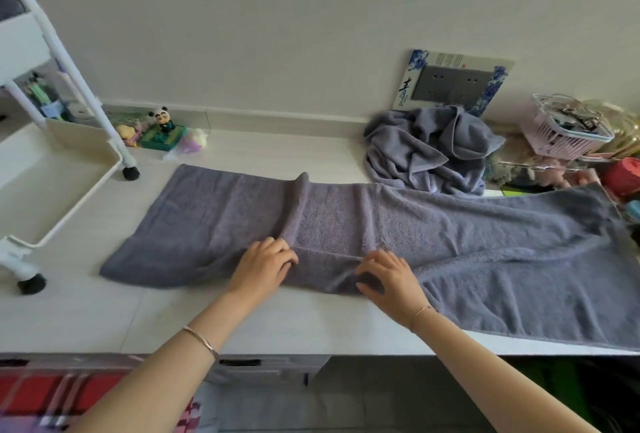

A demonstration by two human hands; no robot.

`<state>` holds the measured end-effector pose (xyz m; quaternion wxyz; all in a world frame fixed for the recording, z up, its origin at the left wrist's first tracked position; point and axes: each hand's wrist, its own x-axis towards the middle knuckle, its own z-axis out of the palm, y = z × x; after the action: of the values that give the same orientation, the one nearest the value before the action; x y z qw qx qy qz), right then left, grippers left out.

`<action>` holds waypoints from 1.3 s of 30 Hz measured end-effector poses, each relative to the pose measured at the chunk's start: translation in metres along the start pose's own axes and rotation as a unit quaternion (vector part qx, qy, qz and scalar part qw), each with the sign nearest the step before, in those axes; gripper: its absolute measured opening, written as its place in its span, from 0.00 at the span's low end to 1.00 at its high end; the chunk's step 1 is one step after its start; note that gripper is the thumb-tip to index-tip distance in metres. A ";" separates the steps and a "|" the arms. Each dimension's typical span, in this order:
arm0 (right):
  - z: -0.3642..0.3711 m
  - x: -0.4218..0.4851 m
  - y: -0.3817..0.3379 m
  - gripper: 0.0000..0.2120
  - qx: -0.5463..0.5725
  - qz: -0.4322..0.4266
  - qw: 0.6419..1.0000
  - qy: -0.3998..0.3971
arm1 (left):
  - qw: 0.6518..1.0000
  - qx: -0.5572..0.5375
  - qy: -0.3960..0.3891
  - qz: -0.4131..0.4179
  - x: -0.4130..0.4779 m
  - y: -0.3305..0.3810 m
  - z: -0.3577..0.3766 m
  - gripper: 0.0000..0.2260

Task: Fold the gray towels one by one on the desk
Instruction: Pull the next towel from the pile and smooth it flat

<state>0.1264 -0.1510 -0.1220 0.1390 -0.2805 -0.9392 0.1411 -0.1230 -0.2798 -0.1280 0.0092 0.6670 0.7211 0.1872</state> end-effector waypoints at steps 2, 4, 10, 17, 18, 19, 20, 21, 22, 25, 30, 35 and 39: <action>0.010 -0.002 -0.005 0.12 -0.051 -0.058 0.997 -0.029 | 0.999 0.009 -0.039 -0.008 -0.012 -0.002 0.007 0.12; 0.016 -0.002 -0.005 0.17 -0.081 -0.074 0.993 -0.052 | 0.997 0.035 -0.067 -0.016 -0.020 -0.005 0.010 0.20; 0.030 0.004 -0.009 0.14 -0.066 -0.078 0.995 0.002 | 0.998 -0.022 -0.041 -0.032 -0.022 -0.007 0.012 0.24; 0.015 0.009 -0.021 0.04 0.071 0.063 0.995 0.038 | 0.999 -0.038 0.019 -0.026 -0.016 -0.006 0.007 0.05; 0.006 0.011 -0.023 0.04 0.114 0.101 0.988 0.036 | 0.998 -0.047 0.028 -0.017 -0.014 -0.005 -0.003 0.05; -0.004 0.012 -0.024 0.05 0.159 0.127 0.979 0.029 | 0.998 -0.064 0.025 -0.016 -0.014 -0.004 -0.015 0.07; -0.014 0.014 -0.025 0.06 0.207 0.141 0.968 0.007 | 0.995 -0.095 0.012 -0.028 -0.015 -0.001 -0.031 0.08; -0.024 0.017 -0.026 0.09 0.255 0.145 0.955 -0.030 | 0.990 -0.129 -0.014 -0.054 -0.016 0.003 -0.044 0.07; -0.031 0.019 -0.027 0.11 0.301 0.143 0.939 -0.088 | 0.981 -0.162 -0.052 -0.087 -0.017 0.007 -0.056 0.04; -0.044 0.028 -0.031 0.05 0.347 0.153 0.863 -0.334 | 0.919 -0.269 -0.228 -0.179 -0.016 0.016 -0.073 0.06; -0.031 0.042 -0.033 0.08 0.235 0.155 0.899 -0.335 | 0.858 -0.402 -0.122 -0.297 -0.006 -0.008 -0.062 0.07; 0.009 0.066 -0.049 0.08 0.191 0.179 0.958 -0.121 | 0.942 -0.122 -0.122 -0.287 -0.003 -0.044 -0.026 0.18; 0.036 0.083 -0.057 0.20 0.068 0.120 0.972 -0.191 | 0.930 -0.034 -0.218 -0.295 0.007 -0.050 -0.006 0.22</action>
<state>0.0193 -0.1561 -0.1211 -0.0424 -0.3493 -0.8959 0.2713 -0.1734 -0.2766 -0.1352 0.2436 0.4481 0.8587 0.0509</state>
